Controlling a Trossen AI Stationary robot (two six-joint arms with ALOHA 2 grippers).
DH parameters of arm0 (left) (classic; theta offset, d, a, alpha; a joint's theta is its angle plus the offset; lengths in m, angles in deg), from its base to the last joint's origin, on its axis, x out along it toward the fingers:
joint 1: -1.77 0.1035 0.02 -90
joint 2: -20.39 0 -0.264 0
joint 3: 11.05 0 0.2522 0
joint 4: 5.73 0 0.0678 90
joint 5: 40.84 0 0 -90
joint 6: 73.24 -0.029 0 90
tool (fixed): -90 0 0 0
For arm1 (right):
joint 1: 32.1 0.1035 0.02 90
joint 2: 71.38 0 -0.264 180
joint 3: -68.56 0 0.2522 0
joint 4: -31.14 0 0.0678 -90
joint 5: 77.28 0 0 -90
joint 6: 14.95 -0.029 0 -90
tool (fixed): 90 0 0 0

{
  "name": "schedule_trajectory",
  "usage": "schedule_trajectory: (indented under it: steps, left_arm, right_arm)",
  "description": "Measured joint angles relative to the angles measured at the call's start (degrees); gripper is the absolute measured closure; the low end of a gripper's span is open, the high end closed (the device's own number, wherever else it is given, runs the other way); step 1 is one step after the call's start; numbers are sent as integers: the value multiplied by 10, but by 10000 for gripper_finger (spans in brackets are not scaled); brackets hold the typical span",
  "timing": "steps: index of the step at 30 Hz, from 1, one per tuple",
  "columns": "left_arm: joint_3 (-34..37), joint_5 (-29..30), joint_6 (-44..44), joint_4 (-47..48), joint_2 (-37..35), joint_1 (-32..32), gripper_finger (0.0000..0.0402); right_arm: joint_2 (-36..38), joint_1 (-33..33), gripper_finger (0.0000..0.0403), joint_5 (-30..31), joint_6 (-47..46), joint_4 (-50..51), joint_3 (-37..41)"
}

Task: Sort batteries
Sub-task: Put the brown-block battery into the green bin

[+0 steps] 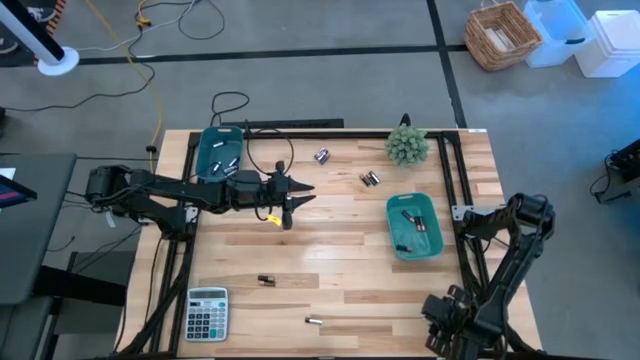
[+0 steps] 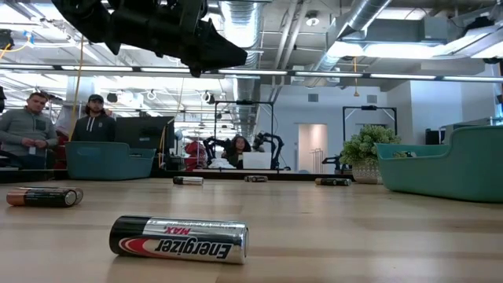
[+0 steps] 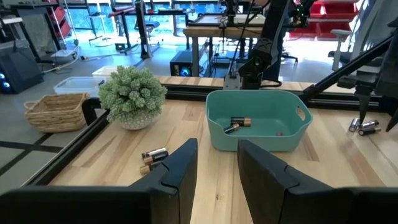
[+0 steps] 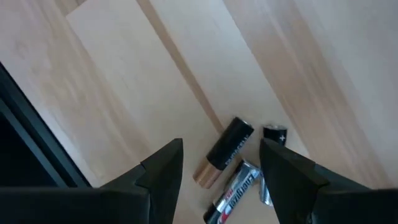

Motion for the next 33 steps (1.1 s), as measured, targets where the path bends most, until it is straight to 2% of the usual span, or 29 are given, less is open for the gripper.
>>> schedule_trajectory:
  steps: [33]
  left_arm:
    - [0,0,21,3,0,0,294]
  right_arm:
    - [-10,-8,175,1,-6,-12,0]
